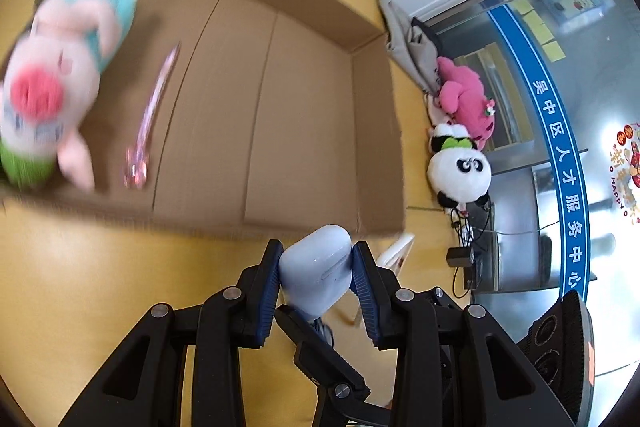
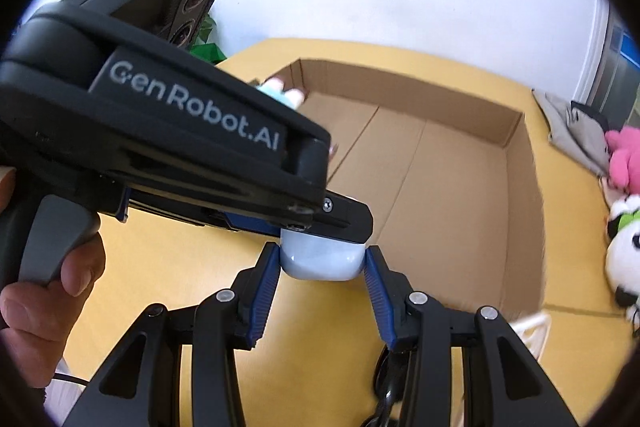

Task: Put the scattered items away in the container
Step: 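Lift the earbud case and carry it over the box with both grippers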

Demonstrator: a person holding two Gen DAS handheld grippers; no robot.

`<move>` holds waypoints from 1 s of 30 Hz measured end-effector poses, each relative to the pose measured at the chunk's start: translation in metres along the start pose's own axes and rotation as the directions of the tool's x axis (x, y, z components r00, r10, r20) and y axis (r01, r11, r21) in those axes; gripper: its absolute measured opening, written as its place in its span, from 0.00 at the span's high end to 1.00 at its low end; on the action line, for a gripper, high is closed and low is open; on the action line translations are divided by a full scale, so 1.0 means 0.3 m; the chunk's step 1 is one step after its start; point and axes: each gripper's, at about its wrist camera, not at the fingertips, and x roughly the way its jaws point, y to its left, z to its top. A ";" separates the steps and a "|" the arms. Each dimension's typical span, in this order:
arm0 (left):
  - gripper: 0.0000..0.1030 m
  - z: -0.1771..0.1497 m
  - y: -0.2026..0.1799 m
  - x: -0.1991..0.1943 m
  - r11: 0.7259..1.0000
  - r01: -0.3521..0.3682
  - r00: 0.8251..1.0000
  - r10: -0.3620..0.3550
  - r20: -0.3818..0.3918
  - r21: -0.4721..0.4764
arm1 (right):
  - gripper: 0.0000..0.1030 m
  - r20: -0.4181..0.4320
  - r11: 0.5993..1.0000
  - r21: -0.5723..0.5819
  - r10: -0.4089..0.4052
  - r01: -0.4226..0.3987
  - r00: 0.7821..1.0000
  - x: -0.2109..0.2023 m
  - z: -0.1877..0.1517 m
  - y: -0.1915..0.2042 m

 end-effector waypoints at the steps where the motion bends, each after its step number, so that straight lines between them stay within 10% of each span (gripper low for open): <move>1: 0.64 0.020 -0.008 -0.009 1.000 -0.001 1.000 0.001 0.004 0.008 | 0.60 0.001 1.000 -0.002 -0.003 0.003 1.000 0.001 0.025 -0.005; 17: 0.64 0.339 -0.040 -0.063 0.994 -0.062 0.998 0.060 0.020 0.094 | 0.60 -0.038 1.000 0.005 0.005 -0.005 0.999 0.176 0.367 -0.103; 30: 0.64 0.480 0.123 0.180 0.996 -0.082 0.991 0.085 -0.107 0.037 | 0.60 -0.198 0.996 0.076 0.053 -0.038 0.979 0.507 0.385 -0.229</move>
